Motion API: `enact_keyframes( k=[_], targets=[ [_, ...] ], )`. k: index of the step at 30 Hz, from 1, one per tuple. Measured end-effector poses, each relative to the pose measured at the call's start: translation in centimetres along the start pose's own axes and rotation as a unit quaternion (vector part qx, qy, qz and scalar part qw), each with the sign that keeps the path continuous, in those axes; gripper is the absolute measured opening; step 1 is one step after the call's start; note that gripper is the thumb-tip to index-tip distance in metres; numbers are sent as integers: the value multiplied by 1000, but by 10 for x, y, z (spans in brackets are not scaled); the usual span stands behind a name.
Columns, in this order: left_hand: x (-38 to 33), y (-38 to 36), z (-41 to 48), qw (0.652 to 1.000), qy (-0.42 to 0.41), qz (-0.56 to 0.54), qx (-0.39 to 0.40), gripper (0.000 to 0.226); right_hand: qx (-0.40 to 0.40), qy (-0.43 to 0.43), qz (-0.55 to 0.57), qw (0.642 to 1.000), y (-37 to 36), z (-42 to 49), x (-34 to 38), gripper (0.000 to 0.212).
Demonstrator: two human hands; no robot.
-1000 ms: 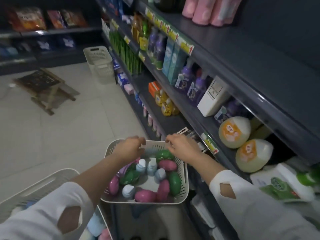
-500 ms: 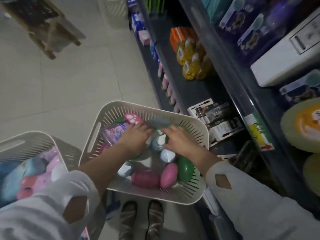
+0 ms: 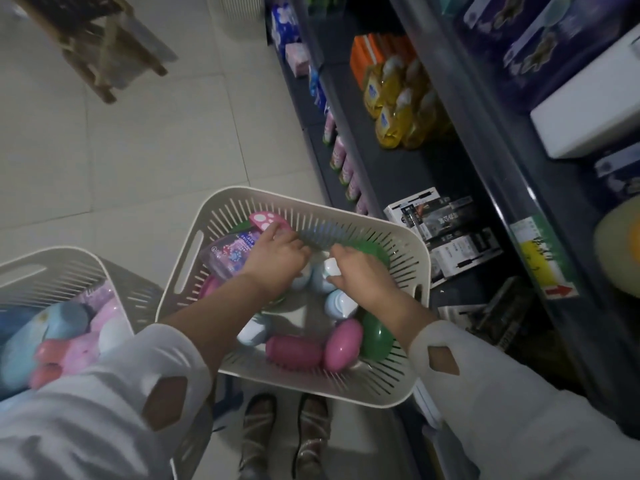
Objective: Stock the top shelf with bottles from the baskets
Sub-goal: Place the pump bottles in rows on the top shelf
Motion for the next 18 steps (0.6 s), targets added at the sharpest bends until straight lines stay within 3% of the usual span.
enact_keyframes(
  k=[6,11,18],
  targets=[
    [-5,57,-17,1000,7,-13,-9,32,0,1,76,997,52,-22,-4,36],
    [-8,116,-43,986,46,-161,-17,32,-31,-43,122,991,107,-51,-10,33],
    [-12,195,-75,962,44,-254,-88,31,-72,-109,128,983,182,-98,-14,37]
  ],
)
Point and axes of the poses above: each hand's wrist, its own z-axis towards the middle knuckle, its own y-axis out of the back of the hand, x = y × z, the point moved 1 cm from there along z, towards the middle knuckle, and after that the axes turned 11 degrees about -z, right-handed, at the moved point
